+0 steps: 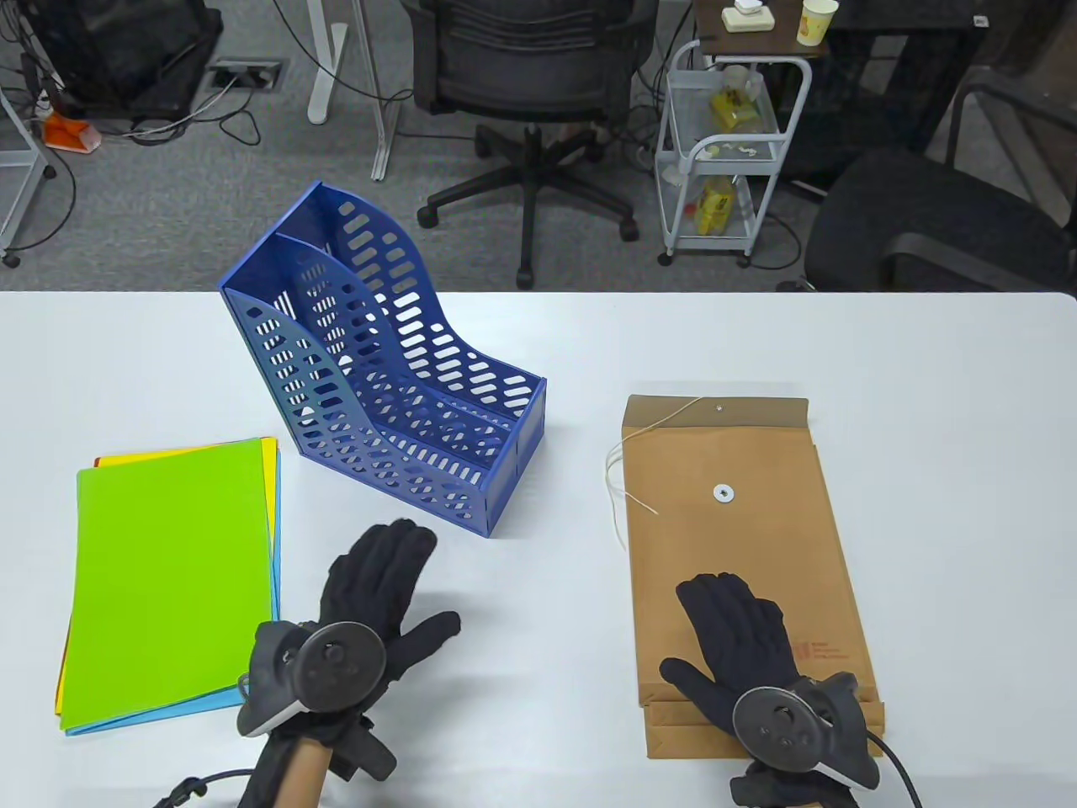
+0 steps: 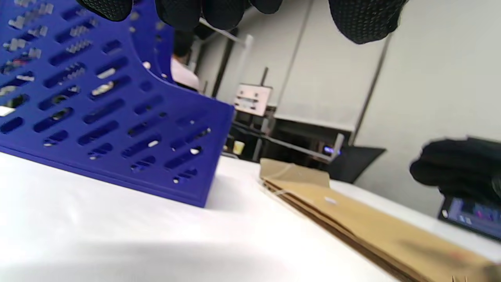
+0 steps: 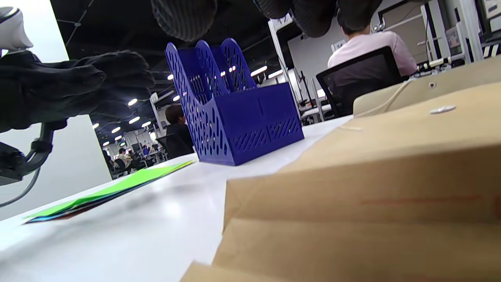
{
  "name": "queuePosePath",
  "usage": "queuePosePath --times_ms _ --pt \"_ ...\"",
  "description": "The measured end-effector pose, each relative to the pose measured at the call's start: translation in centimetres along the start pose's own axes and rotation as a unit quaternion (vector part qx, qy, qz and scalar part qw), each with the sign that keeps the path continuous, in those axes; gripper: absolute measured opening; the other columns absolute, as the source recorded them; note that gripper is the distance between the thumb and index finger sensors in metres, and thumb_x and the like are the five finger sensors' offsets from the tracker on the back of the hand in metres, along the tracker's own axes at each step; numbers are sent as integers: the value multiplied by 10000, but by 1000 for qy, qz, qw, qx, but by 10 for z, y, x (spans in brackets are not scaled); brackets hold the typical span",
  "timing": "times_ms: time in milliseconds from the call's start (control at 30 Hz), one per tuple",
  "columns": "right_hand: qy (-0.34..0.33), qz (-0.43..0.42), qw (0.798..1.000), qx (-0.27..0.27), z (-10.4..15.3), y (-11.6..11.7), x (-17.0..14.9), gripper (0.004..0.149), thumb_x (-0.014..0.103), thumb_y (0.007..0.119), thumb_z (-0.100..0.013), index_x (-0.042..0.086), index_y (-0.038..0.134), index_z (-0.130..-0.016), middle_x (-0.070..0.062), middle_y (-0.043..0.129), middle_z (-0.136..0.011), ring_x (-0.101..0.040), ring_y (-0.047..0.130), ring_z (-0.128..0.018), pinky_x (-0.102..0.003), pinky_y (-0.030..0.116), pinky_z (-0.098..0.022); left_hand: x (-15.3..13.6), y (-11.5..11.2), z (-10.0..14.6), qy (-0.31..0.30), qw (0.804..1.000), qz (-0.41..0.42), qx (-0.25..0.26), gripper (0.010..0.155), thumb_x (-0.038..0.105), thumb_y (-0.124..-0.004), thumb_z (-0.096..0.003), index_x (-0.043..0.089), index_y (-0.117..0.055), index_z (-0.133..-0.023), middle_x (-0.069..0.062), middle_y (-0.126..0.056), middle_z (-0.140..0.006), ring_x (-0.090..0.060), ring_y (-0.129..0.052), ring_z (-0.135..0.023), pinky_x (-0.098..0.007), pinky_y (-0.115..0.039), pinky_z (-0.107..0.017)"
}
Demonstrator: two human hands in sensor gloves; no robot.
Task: Pull cardstock from document pouches and stack
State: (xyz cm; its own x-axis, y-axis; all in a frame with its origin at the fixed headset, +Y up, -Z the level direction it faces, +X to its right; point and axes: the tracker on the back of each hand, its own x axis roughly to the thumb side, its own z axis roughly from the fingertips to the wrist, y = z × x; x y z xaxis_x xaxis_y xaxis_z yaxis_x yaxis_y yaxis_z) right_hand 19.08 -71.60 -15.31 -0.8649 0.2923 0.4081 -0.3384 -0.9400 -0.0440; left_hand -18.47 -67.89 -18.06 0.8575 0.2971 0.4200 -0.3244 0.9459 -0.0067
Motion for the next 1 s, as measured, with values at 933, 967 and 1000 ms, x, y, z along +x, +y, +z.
queuePosePath --times_ms 933,967,1000 --pt "10 24 998 49 -1 15 -3 738 557 500 -695 124 266 -1244 -219 412 -1253 -518 408 -1142 -717 410 -749 10 -55 1 -90 991 -9 -102 808 589 -668 -602 158 -363 -1214 -193 -447 -1265 -470 -471 -1129 -746 -466 -739" --pt "10 23 998 49 -1 15 -3 739 557 500 -695 122 265 -1244 -220 413 -1253 -518 411 -1141 -718 410 -748 9 -55 1 -88 991 -6 -101 808 587 -668 -602 156 -363 -1214 -194 -449 -1264 -469 -475 -1128 -745 -467 -739" --pt "9 22 999 48 -1 15 -3 738 556 500 -695 123 265 -1244 -219 414 -1253 -519 413 -1140 -717 412 -748 8 -55 1 -86 991 -6 -99 806 585 -669 -602 153 -367 -1213 -196 -452 -1262 -470 -477 -1126 -745 -467 -738"
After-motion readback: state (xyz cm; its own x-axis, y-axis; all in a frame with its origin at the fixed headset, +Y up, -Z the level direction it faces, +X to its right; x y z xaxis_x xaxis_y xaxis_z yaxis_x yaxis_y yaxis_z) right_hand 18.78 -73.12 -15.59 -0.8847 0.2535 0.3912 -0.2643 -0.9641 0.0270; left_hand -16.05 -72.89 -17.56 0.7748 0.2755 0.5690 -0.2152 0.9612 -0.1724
